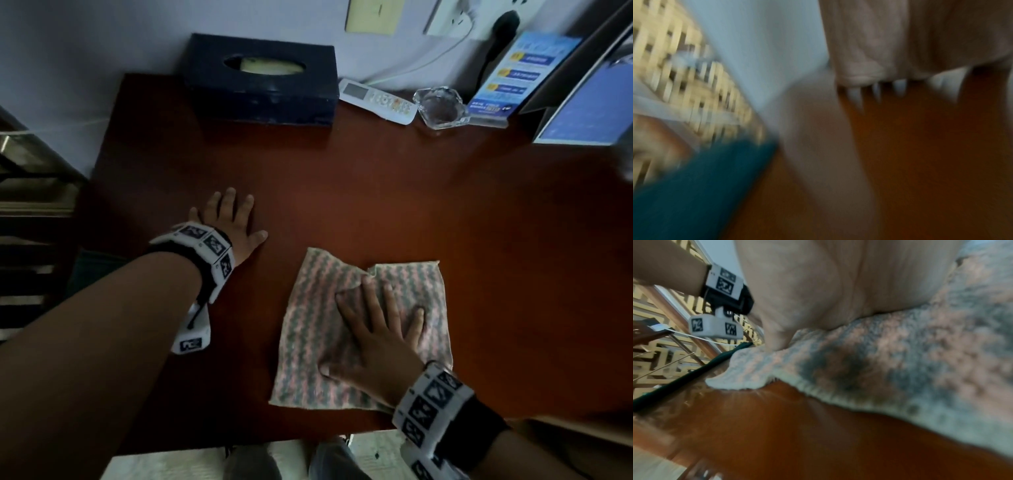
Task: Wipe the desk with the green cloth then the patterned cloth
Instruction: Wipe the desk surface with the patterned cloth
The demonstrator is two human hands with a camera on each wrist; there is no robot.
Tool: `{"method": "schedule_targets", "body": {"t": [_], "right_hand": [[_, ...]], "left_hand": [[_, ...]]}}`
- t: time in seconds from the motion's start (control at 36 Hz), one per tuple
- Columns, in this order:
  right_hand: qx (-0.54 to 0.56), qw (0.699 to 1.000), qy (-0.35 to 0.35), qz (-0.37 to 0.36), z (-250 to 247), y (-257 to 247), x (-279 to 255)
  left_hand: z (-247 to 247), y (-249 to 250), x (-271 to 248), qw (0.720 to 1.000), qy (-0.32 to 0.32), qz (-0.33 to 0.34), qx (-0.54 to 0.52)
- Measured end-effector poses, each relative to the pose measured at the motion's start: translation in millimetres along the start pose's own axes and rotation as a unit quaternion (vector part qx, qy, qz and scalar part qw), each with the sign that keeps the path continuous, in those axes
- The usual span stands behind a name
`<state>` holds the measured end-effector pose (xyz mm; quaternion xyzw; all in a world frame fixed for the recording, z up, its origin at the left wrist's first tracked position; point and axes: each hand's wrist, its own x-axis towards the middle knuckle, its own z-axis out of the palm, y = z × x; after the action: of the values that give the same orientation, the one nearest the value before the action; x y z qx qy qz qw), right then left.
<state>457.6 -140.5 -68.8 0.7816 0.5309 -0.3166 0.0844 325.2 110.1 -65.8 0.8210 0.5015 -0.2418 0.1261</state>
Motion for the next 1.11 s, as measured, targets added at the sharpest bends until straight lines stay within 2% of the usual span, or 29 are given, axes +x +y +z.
{"method": "schedule_targets", "body": {"t": [0.14, 0.36, 0.75, 0.94, 1.11], "right_hand": [[0.002, 1.000, -0.021, 0.017, 5.0, 14.4, -16.6], [0.018, 0.999, -0.025, 0.043, -6.9, 23.6, -7.3], [0.046, 0.994, 0.005, 0.102, -66.7, 48.7, 70.4], [0.034, 0.992, 0.024, 0.123, -109.6, 68.3, 117.7], [0.037, 0.990, 0.011, 0.139, -132.4, 79.9, 144.5]], "left_hand": [[-26.1, 13.8, -0.5, 0.997, 0.043, 0.018, 0.056], [-14.2, 69.8, -2.4, 0.998, 0.028, 0.058, -0.024], [1.5, 79.8, 6.7, 0.997, -0.049, 0.059, -0.032], [1.5, 79.3, 7.1, 0.996, -0.052, 0.059, -0.030], [2.9, 78.4, 8.3, 0.996, -0.050, 0.063, -0.030]]}}
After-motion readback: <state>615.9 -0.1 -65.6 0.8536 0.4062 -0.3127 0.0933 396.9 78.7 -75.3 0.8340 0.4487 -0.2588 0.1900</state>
